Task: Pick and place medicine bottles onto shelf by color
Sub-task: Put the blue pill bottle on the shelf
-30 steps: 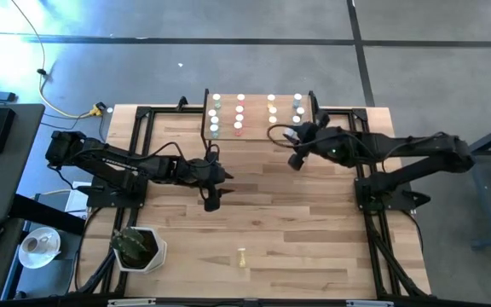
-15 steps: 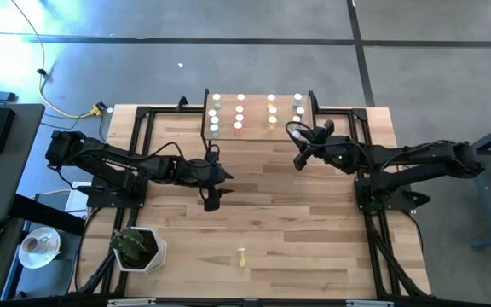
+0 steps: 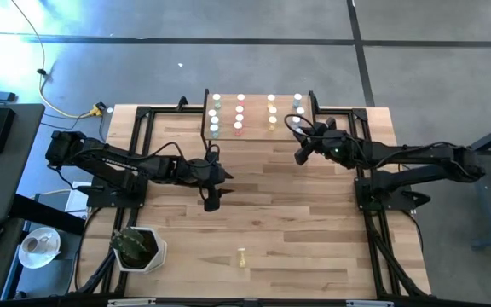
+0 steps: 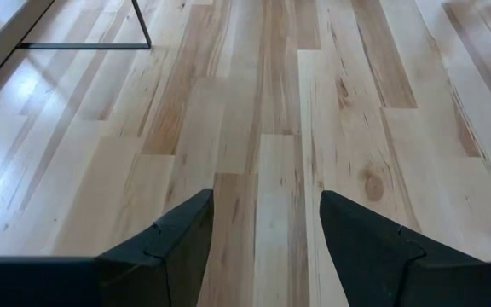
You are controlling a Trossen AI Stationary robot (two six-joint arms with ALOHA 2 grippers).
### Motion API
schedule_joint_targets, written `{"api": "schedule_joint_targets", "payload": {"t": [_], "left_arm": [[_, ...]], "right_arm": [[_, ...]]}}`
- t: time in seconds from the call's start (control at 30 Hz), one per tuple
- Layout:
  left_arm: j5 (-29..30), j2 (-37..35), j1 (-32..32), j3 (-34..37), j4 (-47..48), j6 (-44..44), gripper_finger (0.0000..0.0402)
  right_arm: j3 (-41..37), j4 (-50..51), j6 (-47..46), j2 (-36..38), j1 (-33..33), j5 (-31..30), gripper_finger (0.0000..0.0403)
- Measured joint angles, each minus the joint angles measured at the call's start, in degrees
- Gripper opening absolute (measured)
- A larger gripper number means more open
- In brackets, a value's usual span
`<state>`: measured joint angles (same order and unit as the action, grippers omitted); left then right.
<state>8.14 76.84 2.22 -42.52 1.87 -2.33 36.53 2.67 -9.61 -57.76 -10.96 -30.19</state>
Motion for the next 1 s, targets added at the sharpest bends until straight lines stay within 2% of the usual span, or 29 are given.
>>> {"api": "schedule_joint_targets", "payload": {"t": [0.4,0.6,1.0], "left_arm": [[0.0,0.0,0.0,0.0,0.0,0.0,0.0207],[0.0,0.0,0.0,0.0,-0.1,0.0,0.0207],[0.0,0.0,0.0,0.0,0.0,-0.4,0.0207]], "right_arm": [[0.0,1.2,0.2,-0.1,-0.8,-0.7,0.0103],[-0.1,0.8,-0.5,-1.2,-2.8,1.4,0.0103],[0.0,0.4,-0.9,-1.8,-3.8,1.3,0.0104]]}}
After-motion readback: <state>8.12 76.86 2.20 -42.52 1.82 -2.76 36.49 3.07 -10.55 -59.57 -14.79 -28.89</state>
